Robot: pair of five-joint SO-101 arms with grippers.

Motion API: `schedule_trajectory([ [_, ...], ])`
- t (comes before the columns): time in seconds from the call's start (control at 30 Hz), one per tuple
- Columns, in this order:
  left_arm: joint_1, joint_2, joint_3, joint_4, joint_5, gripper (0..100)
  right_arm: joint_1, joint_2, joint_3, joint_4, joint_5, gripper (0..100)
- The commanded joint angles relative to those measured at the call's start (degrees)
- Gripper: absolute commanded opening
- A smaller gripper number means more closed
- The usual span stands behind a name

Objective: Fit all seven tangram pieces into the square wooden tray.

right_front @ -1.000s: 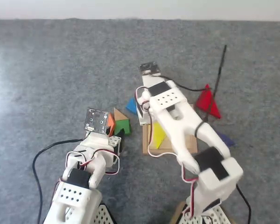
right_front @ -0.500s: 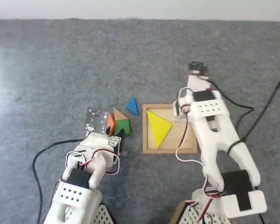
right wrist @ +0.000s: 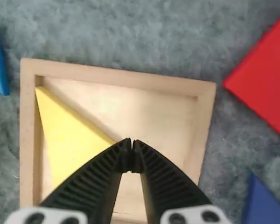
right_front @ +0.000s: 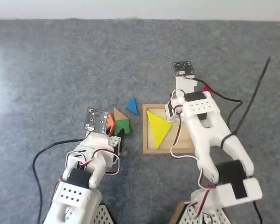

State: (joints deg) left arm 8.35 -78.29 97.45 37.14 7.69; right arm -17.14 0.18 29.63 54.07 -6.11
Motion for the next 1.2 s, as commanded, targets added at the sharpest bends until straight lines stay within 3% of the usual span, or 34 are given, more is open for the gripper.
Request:
schedule_trajectory([
  [0.0, 0.0, -0.8, -0.7, 0.1, 0.4, 15, -0.8, 1.5, -0.4, -0.7, 0.7, 4.0],
  [0.67, 0.0, -0.8, -0.7, 0.1, 0.4, 15, -9.1, 2.5, -0.5, -0.6, 3.4, 4.0],
  [0.97, 0.0, -0.8, -0.7, 0.1, 0.4, 15, -1.2, -15.5, -0.4, 5.7, 5.2, 5.5],
  [1.17, 0.0, -0.8, -0.7, 0.1, 0.4, 15, 7.8, -12.8, -6.2, 10.6, 12.8, 22.9],
])
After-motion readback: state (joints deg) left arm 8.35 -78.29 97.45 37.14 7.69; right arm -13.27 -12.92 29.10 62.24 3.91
